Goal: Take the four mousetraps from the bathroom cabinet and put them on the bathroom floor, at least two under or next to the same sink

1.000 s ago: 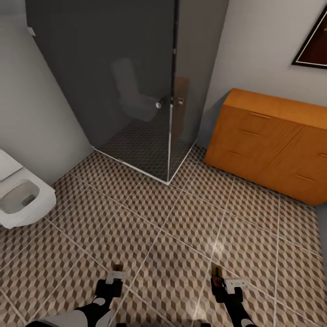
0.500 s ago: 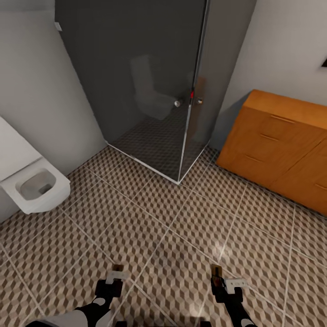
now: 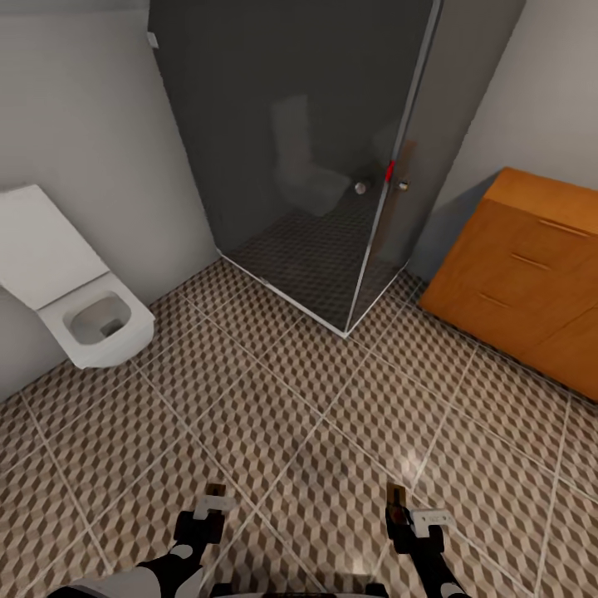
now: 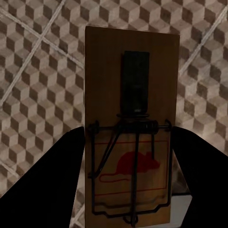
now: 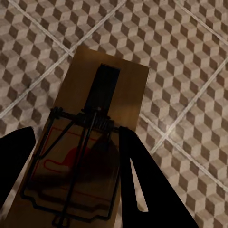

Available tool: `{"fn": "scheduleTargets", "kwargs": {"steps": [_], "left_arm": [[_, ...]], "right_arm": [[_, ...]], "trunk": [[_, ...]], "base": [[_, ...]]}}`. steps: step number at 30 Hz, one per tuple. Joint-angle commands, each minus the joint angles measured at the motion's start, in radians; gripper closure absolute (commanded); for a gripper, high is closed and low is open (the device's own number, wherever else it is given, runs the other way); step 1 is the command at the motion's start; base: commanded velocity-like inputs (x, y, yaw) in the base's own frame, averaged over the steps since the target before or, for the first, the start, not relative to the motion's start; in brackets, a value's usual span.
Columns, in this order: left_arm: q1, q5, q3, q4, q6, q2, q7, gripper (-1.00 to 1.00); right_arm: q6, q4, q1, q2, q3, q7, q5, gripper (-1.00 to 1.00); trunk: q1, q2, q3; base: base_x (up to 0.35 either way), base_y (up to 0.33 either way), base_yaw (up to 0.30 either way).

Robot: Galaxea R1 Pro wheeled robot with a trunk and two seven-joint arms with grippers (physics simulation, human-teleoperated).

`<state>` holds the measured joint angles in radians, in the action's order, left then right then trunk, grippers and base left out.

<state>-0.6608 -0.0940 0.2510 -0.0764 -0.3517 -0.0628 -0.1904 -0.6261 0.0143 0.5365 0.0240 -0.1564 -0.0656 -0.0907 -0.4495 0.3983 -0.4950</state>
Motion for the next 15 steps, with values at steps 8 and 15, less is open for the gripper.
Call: {"fn": "scheduleTargets", "kwargs": {"steps": [8, 15], "left_arm": [[-0.002, -0.009, 0.008, -0.005, -0.007, -0.002, -0.003, 1.0], [-0.002, -0.009, 0.008, -0.005, -0.007, -0.002, -0.003, 1.0]], "right_arm": [[-0.003, 0.0, 0.0, 0.0, -0.009, -0.002, -0.009, 1.0], [-0.003, 0.0, 0.0, -0.001, -0.009, -0.002, -0.009, 1.0]], "trunk": [[0.0, 0.002, -0.007], [0.0, 0.002, -0.012]], "base": [[0.0, 0.0, 0.209], [0.0, 0.0, 0.209]]}}
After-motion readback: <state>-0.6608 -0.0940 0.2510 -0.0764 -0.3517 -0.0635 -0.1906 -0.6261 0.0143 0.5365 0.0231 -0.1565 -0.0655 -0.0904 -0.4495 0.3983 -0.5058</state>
